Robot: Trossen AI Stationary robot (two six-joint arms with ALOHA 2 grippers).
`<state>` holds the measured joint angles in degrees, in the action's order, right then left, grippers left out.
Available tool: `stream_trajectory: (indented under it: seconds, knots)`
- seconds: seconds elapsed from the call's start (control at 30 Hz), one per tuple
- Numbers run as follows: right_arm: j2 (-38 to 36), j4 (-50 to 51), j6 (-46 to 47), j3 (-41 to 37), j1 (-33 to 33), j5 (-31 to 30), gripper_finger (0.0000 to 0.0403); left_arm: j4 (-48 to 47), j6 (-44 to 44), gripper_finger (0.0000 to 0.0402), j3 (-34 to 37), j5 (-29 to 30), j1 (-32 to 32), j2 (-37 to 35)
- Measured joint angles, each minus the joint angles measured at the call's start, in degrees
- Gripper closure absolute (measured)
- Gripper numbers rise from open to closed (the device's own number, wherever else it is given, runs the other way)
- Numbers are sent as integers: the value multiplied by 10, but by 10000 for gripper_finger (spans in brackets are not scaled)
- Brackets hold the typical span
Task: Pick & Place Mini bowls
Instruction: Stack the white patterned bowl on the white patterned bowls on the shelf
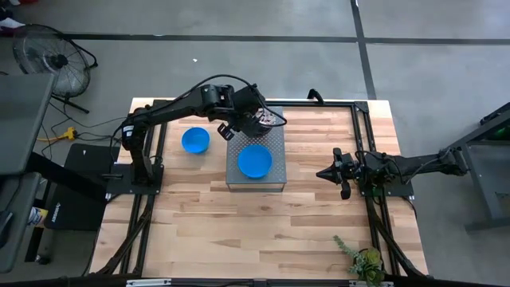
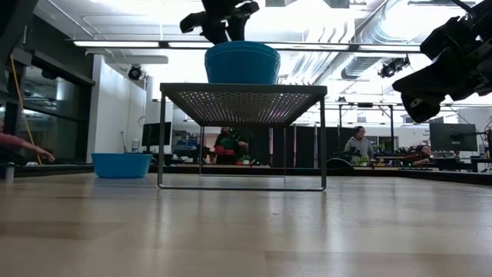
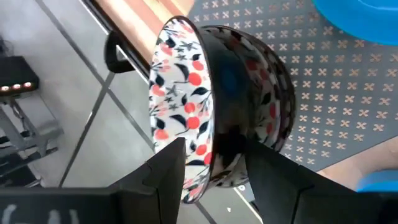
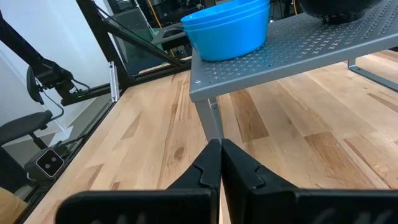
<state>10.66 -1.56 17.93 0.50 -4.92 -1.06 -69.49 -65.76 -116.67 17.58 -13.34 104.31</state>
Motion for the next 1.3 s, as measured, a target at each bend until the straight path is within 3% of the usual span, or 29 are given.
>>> stream_trajectory:
  seconds: [0.57,1.03,1.3]
  knots:
    - [0,0,0,0,0,0,402,-35,24,241,-7,24,7,0]
    - [0,0,0,0,0,0,402,-51,203,241,-6,25,15,-27]
    - [0,0,0,0,0,0,402,-31,318,241,-7,-21,17,-29]
